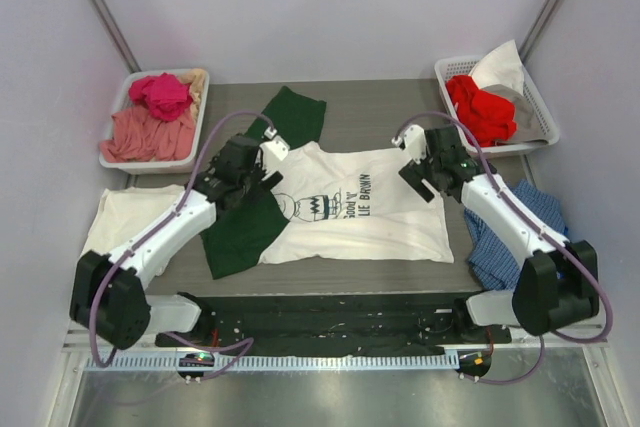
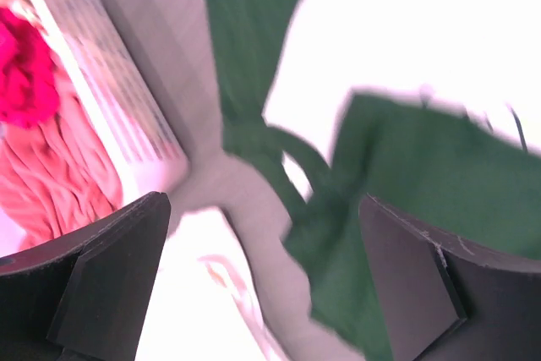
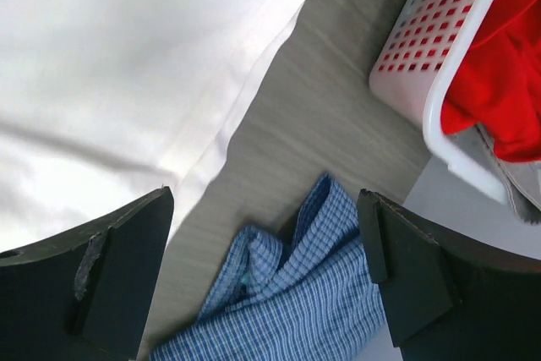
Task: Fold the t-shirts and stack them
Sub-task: Fold the flattened tshirt in 1/3 of the way, then grap the side of the flattened tshirt furthest away from the robot with both arms
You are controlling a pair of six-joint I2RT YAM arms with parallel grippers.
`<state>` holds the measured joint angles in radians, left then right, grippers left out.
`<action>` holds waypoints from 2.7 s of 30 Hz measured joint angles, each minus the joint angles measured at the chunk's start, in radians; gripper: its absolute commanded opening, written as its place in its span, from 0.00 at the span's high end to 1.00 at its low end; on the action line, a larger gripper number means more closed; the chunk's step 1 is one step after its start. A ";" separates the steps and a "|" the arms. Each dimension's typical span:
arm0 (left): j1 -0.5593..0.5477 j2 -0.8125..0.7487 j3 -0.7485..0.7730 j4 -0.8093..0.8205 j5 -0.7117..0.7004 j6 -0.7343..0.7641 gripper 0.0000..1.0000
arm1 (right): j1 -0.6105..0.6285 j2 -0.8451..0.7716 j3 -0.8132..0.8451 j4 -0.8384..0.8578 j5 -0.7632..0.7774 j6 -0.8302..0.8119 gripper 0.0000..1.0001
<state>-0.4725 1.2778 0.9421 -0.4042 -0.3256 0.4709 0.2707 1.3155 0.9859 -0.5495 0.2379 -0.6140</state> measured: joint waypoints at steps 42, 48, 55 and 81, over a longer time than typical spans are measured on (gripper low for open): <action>0.275 1.456 1.576 0.169 0.440 -0.206 0.00 | -0.097 0.513 0.295 0.276 -0.031 0.274 0.07; 0.285 1.496 1.595 0.185 0.459 -0.212 0.09 | -0.097 0.499 0.254 0.272 -0.039 0.273 0.07; 0.294 1.517 1.596 0.169 0.484 -0.233 0.25 | -0.097 0.473 0.226 0.271 -0.047 0.274 0.08; 0.272 1.517 1.672 -0.054 0.502 0.068 0.48 | -0.097 0.327 0.192 0.241 -0.095 0.286 0.10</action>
<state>-0.2001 2.7945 2.6141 -0.4583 0.1761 0.5385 0.1738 1.6424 1.1774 -0.3084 0.1432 -0.3283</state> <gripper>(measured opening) 0.553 0.899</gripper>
